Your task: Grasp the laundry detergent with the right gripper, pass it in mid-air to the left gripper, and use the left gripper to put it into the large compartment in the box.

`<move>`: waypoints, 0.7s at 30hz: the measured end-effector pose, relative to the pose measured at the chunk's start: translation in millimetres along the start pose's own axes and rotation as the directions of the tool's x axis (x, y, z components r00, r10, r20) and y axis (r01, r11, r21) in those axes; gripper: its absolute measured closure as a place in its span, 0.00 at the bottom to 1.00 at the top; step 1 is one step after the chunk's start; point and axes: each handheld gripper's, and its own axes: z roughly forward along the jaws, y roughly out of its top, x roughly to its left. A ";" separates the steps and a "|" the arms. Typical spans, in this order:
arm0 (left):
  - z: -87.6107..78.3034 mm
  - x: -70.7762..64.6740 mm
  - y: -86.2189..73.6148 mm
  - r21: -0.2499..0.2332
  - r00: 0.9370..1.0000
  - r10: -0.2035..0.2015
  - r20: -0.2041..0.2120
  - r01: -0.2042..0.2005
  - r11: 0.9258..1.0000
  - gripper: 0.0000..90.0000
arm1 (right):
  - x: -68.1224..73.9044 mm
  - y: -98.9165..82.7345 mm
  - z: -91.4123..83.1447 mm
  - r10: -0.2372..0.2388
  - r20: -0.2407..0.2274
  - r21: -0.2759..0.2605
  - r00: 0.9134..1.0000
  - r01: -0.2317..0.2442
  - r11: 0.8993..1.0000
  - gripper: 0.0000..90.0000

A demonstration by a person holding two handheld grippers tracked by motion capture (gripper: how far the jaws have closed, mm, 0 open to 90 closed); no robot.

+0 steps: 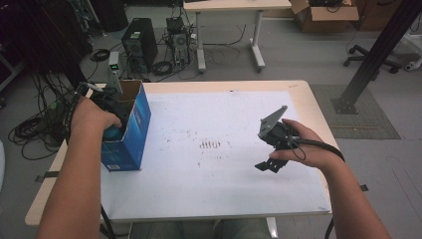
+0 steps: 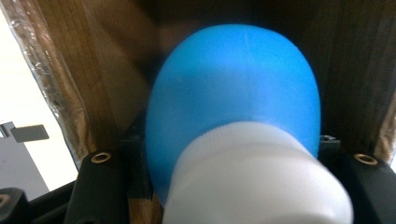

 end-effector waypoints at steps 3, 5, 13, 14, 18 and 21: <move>0.0 0.6 -0.3 0.001 1.000 0.005 0.004 -0.005 1.000 0.42 | 0.2 -0.2 -0.1 -0.003 -0.005 0.003 1.000 0.003 1.000 0.04; -0.1 0.9 -0.3 -0.001 1.000 0.014 0.002 -0.014 1.000 0.42 | 0.3 -0.4 -0.5 -0.004 -0.004 0.004 1.000 0.004 1.000 0.04; 0.4 -0.4 0.0 0.003 1.000 0.009 0.004 -0.009 1.000 0.41 | 1.1 -1.4 -1.5 -0.005 -0.010 0.002 1.000 0.005 1.000 0.04; 0.4 -0.7 0.0 0.000 1.000 0.010 0.005 -0.010 1.000 0.41 | 1.1 -1.6 -1.5 -0.005 -0.011 0.002 1.000 0.005 1.000 0.04; 0.5 -0.5 -0.1 -0.001 1.000 0.007 0.001 -0.007 1.000 0.39 | 1.5 -2.4 -1.6 -0.003 -0.010 0.001 1.000 0.003 1.000 0.04; 0.6 -0.3 -0.5 0.002 1.000 0.009 0.005 -0.009 1.000 0.38 | 1.5 -2.7 -1.6 -0.004 -0.012 0.001 1.000 0.004 1.000 0.04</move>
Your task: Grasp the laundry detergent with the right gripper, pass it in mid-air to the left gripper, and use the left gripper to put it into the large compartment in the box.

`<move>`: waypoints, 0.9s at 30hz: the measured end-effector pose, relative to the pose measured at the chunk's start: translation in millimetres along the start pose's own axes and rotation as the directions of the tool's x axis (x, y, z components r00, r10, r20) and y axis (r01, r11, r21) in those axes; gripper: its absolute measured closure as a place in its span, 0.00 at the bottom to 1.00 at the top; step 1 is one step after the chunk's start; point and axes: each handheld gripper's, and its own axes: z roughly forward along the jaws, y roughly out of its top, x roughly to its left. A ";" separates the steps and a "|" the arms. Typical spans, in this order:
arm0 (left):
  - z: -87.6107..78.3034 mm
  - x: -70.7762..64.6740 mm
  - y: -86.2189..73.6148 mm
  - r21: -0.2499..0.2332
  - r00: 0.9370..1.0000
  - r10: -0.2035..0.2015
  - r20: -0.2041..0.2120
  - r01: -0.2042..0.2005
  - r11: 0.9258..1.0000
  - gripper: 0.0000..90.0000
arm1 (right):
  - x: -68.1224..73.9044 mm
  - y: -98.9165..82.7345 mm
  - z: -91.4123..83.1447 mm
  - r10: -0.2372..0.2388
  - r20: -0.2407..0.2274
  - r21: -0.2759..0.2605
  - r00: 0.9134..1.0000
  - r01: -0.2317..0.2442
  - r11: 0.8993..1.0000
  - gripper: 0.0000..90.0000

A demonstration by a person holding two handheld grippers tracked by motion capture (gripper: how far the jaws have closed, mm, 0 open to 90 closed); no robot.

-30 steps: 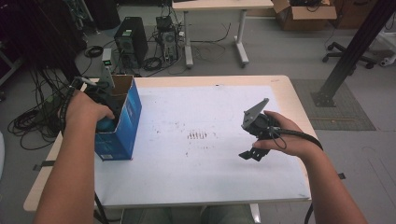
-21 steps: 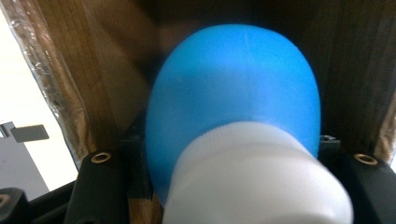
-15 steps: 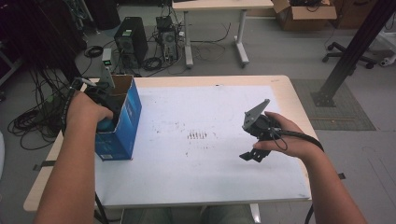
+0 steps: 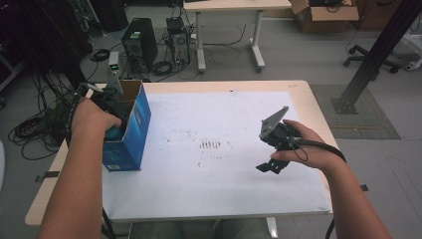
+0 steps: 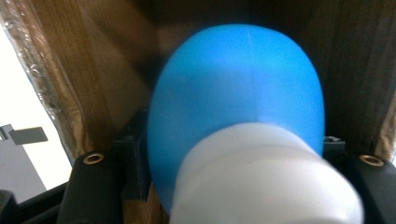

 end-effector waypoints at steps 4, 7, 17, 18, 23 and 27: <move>-0.6 -0.3 -1.3 0.000 1.000 0.002 0.007 -0.002 1.000 0.36 | 0.4 0.1 0.3 -0.001 -0.002 -0.002 1.000 0.001 1.000 0.04; -3.5 -0.6 -2.6 -0.012 1.000 0.007 0.012 -0.007 1.000 0.35 | 0.7 0.5 0.1 -0.003 -0.002 -0.003 1.000 0.003 1.000 0.04; -15.9 -2.4 -8.1 -0.039 1.000 0.009 -0.004 -0.009 0.999 0.32 | 2.3 2.0 -1.5 -0.013 -0.001 -0.009 1.000 0.013 1.000 0.04; -17.0 -2.8 -8.5 -0.042 1.000 0.008 -0.007 -0.008 0.999 0.30 | 2.3 2.0 -1.7 -0.014 0.001 -0.011 1.000 0.014 1.000 0.04; -23.6 -5.5 -11.0 -0.048 1.000 0.015 -0.004 -0.016 0.999 0.29 | 2.8 2.3 -3.1 -0.017 0.001 -0.015 1.000 0.017 1.000 0.04; -29.9 -7.1 -13.1 -0.055 1.000 0.018 -0.005 -0.018 0.998 0.28 | 3.4 3.3 -4.5 -0.021 0.000 -0.017 1.000 0.021 1.000 0.04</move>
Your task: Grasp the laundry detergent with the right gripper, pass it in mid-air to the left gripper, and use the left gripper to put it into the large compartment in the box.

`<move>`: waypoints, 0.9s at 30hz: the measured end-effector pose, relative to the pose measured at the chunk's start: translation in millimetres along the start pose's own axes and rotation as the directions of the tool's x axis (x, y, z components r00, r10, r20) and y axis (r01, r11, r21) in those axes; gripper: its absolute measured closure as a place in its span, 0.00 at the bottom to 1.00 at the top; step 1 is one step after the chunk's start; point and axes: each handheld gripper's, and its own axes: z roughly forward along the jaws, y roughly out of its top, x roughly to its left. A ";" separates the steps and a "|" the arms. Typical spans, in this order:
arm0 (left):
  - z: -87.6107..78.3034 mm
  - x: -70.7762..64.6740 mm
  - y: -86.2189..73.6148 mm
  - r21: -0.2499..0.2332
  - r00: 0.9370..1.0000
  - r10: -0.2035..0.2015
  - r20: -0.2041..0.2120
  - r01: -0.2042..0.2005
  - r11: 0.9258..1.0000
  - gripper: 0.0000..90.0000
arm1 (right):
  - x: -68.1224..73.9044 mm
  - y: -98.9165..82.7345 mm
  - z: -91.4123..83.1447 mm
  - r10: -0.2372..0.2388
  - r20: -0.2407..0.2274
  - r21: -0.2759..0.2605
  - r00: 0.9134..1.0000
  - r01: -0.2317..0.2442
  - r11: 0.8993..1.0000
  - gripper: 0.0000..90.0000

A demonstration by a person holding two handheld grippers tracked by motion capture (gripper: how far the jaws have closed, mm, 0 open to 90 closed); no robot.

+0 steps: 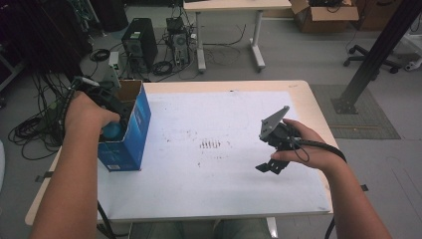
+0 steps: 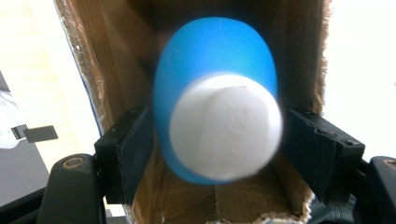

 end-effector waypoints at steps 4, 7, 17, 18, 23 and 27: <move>-6.6 -1.6 -1.9 -0.010 1.000 0.001 0.002 -0.001 1.000 0.26 | 0.8 0.3 -1.2 -0.001 0.001 -0.004 1.000 0.001 1.000 0.04; -10.8 -2.6 -3.5 -0.019 1.000 0.010 -0.003 -0.010 1.000 0.24 | 1.3 -0.4 -1.7 0.001 0.003 -0.004 1.000 -0.001 1.000 0.04; -22.7 -7.9 -8.6 -0.016 0.999 0.041 -0.022 -0.041 0.999 0.14 | 3.2 -1.8 -4.9 0.001 0.007 -0.008 1.000 -0.001 1.000 0.04; -24.4 -8.2 -9.1 -0.018 0.999 0.044 -0.023 -0.044 0.999 0.14 | 3.4 -1.7 -5.2 -0.002 0.007 -0.009 1.000 0.002 1.000 0.04; -34.7 -10.9 -12.4 -0.037 0.998 0.055 -0.029 -0.056 0.998 0.10 | 4.8 -1.5 -7.6 -0.002 0.009 -0.009 1.000 0.002 1.000 0.04; -42.0 -15.3 -14.8 -0.042 0.996 0.069 -0.048 -0.072 0.997 0.04 | 5.7 -1.2 -9.1 -0.004 0.010 -0.010 1.000 0.004 1.000 0.04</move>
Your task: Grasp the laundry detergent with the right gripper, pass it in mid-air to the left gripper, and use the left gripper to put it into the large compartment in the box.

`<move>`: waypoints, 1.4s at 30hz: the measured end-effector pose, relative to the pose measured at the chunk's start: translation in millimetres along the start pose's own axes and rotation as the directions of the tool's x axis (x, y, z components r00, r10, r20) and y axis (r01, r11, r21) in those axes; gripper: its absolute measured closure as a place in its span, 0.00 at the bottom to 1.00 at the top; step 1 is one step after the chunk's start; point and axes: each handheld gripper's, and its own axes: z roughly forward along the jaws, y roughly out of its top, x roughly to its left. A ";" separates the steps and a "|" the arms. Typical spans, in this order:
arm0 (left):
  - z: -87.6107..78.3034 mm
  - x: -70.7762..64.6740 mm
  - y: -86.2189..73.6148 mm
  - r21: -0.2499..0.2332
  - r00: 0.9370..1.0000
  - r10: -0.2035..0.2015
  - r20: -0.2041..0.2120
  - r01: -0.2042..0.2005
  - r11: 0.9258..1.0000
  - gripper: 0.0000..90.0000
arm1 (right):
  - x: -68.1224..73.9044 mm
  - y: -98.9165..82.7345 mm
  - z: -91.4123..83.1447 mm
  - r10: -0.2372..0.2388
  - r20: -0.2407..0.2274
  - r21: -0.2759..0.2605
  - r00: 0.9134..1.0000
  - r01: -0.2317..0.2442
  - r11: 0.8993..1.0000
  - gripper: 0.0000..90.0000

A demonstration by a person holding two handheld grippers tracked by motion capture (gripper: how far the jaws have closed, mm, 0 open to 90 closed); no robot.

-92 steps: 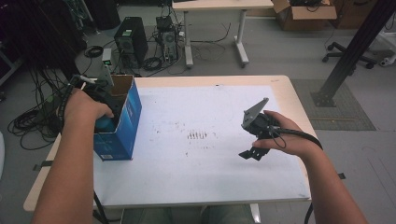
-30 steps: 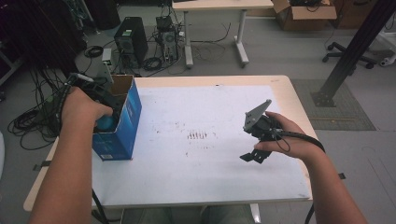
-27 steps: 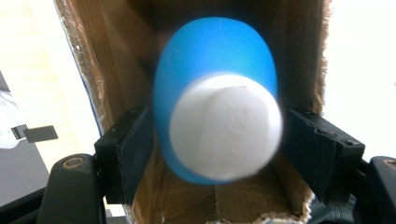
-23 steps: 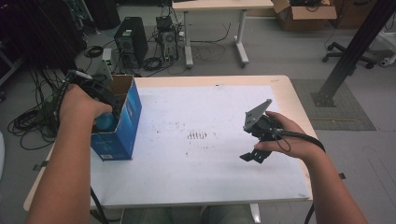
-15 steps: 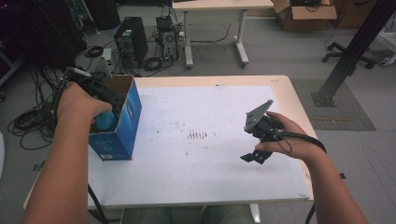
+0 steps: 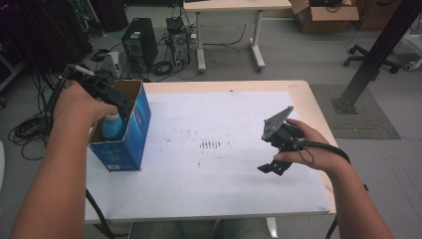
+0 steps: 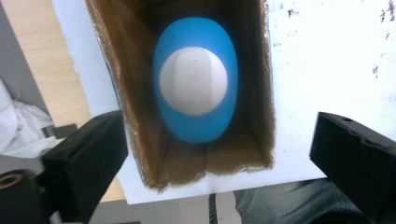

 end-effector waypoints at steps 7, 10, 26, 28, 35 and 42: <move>-15.9 -11.1 -3.0 -0.030 0.999 0.051 -0.020 -0.051 0.998 0.00 | 1.0 0.8 -3.2 -0.002 0.007 -0.003 1.000 0.002 1.000 0.04; -24.7 -18.1 -3.9 -0.043 0.996 0.087 -0.032 -0.089 0.995 0.00 | 1.3 1.3 -5.4 -0.003 0.011 -0.005 1.000 0.003 1.000 0.04; -52.5 -90.7 -12.3 -0.100 0.908 0.411 -0.082 -0.418 0.903 0.00 | 5.1 9.4 -11.5 -0.017 0.020 -0.016 1.000 0.017 1.000 0.04; -51.6 -98.3 -14.2 -0.105 0.890 0.451 -0.072 -0.456 0.884 0.00 | 5.7 11.0 -12.5 -0.021 0.022 -0.013 1.000 0.021 1.000 0.04; -41.0 -119.5 -20.6 -0.097 0.835 0.546 -0.068 -0.550 0.829 0.00 | 7.9 14.3 -13.2 -0.031 0.020 -0.008 0.999 0.031 0.999 0.04; -29.9 -138.8 -29.6 -0.079 0.761 0.645 -0.066 -0.649 0.757 0.00 | 9.5 14.1 -13.8 -0.040 0.015 0.001 0.999 0.040 0.999 0.04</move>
